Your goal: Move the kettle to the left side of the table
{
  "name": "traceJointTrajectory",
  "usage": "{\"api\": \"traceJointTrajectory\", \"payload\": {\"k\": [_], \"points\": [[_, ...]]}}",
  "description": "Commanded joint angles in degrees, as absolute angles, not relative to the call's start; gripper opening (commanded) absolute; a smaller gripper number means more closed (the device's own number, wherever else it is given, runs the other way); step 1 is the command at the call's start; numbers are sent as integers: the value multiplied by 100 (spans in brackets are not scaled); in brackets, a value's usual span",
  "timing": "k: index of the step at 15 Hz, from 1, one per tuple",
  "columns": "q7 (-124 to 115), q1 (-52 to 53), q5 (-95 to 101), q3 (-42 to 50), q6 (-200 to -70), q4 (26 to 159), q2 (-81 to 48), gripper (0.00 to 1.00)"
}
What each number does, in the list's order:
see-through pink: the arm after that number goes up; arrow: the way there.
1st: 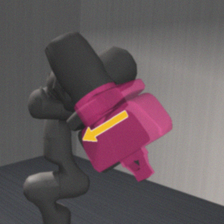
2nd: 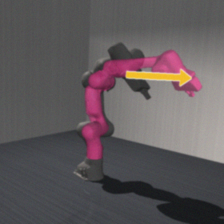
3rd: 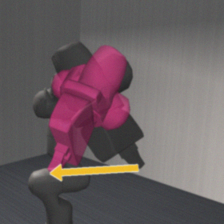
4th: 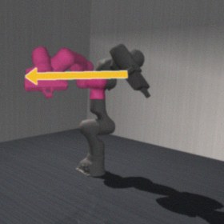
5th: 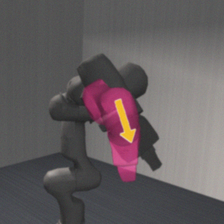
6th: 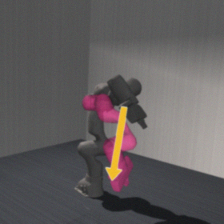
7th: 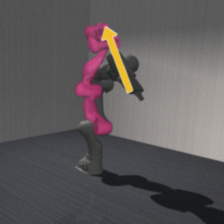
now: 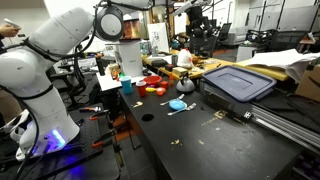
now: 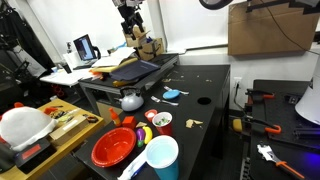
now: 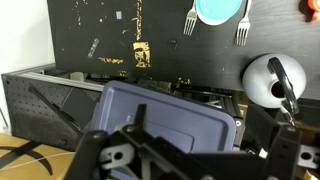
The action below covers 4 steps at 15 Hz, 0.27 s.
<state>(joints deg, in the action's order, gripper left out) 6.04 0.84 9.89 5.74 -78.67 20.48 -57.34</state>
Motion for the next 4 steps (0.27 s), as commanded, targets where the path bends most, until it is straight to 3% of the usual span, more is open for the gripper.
{"api": "traceJointTrajectory", "payload": {"k": [1,4], "points": [[495,74,979,588,-7923,2200,-5634,100],[406,62,976,591,-7923,2201,-5631,100]]}}
